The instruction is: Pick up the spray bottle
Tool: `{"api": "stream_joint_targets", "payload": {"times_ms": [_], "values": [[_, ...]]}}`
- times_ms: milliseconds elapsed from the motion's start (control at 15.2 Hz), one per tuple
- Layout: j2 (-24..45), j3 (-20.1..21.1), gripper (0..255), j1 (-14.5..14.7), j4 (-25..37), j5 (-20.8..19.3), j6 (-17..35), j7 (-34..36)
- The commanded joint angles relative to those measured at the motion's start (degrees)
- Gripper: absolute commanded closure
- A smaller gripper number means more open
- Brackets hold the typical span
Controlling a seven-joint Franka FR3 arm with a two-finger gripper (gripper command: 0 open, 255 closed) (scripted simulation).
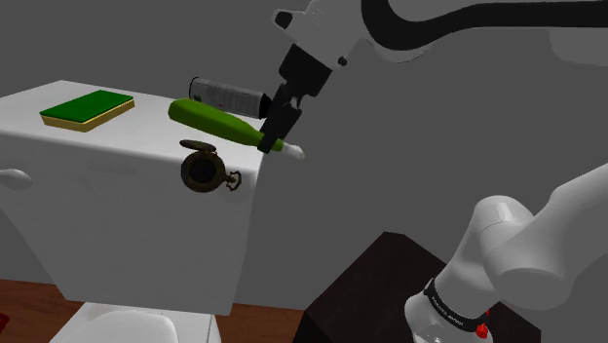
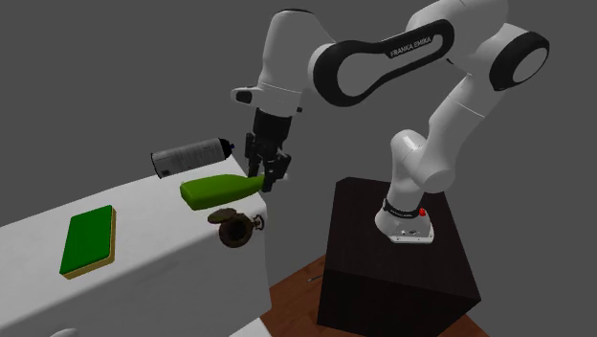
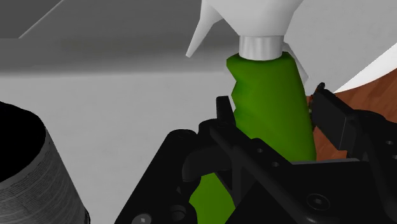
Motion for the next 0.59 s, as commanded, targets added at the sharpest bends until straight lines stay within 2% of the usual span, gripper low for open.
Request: {"api": "stream_joint_targets", "payload": {"times_ms": [0,528], "values": [[0.1,-0.1,255,-0.1,1.5,-0.3,-1.4,0.4],[0.4,-0.4,255,-0.4,7.9,-1.2,-7.4,1.8]]}}
